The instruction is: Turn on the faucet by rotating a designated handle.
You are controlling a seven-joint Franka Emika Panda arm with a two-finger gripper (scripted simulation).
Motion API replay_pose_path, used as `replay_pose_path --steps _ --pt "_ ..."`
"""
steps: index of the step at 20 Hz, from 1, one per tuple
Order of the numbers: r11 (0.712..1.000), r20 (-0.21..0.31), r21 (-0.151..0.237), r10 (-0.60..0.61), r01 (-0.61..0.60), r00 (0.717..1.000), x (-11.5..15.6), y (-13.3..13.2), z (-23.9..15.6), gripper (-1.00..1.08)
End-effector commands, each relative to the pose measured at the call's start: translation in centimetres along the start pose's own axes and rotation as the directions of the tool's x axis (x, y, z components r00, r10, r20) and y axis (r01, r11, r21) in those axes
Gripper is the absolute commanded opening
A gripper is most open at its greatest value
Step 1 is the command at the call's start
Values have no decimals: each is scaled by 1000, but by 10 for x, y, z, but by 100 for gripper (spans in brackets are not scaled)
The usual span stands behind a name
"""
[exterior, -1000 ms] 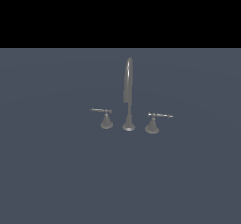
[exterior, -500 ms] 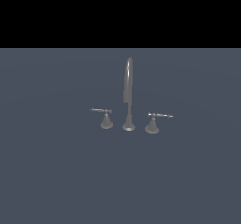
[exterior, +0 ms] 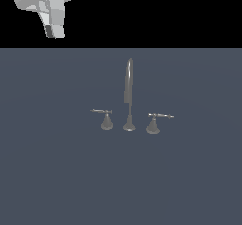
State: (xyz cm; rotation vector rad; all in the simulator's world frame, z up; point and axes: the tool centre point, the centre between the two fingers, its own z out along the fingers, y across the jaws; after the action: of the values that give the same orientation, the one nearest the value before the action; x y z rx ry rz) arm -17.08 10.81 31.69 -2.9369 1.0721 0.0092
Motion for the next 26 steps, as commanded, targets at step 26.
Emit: replay_pose_path --steps 26 --pt "871 -1 5 491 -491 871 69 -81 127 -100"
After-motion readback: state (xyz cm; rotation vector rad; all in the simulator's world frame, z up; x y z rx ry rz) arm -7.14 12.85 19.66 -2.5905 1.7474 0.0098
